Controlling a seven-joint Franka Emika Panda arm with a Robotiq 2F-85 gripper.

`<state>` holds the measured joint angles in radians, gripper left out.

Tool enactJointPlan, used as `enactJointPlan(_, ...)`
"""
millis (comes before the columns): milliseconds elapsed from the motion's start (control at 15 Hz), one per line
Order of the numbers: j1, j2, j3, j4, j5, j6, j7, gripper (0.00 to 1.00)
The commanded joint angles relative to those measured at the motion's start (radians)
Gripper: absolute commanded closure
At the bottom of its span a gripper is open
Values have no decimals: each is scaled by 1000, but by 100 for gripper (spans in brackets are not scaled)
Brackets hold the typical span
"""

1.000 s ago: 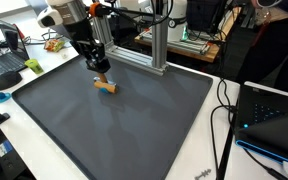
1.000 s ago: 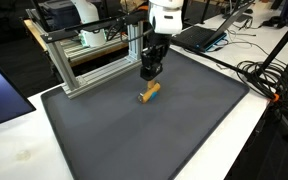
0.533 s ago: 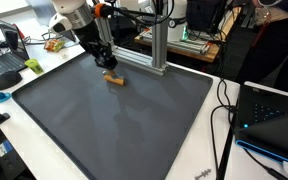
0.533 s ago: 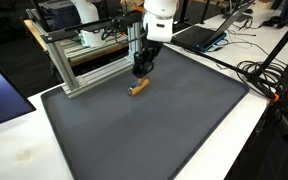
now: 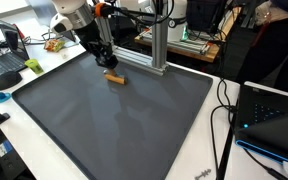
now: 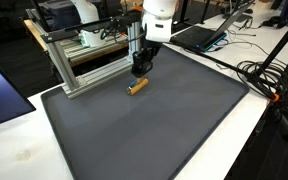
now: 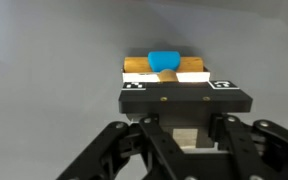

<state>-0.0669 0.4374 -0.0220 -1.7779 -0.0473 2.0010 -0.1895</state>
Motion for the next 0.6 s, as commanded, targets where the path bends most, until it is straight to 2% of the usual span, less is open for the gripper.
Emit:
enactJointPlan(0,-5,-29,1,-25,0,-1,-5,78)
enactJointPlan(533,3,-114,1,3,-1,-5,6,78)
